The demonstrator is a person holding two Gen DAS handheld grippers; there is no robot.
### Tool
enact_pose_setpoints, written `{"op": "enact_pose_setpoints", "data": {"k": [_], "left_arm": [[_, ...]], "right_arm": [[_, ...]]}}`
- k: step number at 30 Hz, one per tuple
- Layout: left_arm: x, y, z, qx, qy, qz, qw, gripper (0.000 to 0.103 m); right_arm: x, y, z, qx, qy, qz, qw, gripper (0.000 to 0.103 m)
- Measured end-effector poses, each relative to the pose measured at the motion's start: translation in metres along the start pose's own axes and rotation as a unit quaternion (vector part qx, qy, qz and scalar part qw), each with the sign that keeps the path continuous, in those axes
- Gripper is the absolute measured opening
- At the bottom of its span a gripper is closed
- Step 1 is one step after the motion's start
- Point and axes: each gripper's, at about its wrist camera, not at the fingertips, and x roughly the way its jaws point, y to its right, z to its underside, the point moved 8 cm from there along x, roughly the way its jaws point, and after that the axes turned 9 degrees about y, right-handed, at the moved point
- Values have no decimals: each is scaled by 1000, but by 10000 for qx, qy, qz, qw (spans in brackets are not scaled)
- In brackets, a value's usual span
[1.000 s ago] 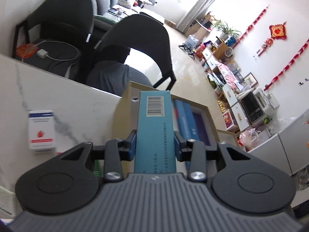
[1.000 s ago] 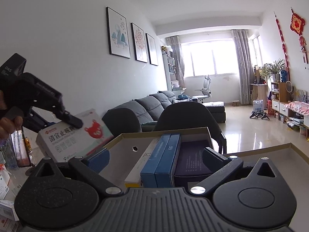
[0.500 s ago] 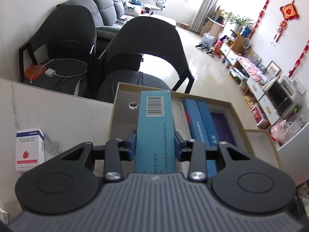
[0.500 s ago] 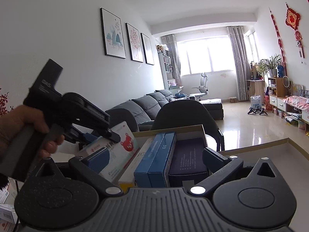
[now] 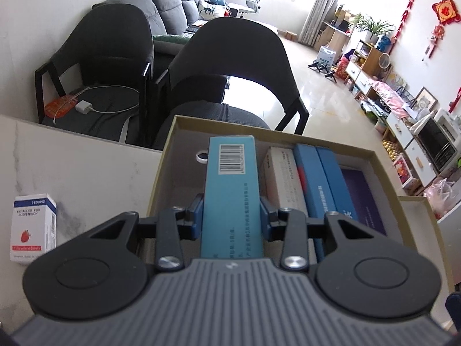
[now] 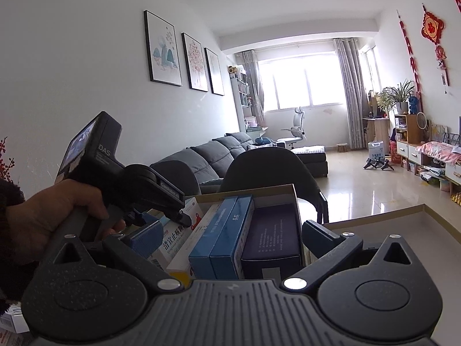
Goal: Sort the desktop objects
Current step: 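Carry the teal box over the cardboard box and lower it in, then open the left gripper to release the teal box and withdraw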
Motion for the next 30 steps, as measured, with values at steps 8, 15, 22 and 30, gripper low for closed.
{"op": "enact_pose_setpoints", "data": {"k": [8, 15, 22, 30], "left_arm": [[3, 3, -1, 144, 88, -160, 9997, 36], [1, 10, -2, 232, 88, -57, 9997, 35], [-7, 8, -6, 218, 178, 51, 9996, 39], [-38, -4, -12, 88, 394, 218, 9989, 52]], "right_arm": [[2, 1, 0, 8, -14, 41, 10000, 103], [2, -1, 0, 52, -25, -11, 10000, 103], [3, -7, 4, -28, -88, -20, 10000, 102], [6, -14, 7, -109, -123, -116, 9998, 103]]}}
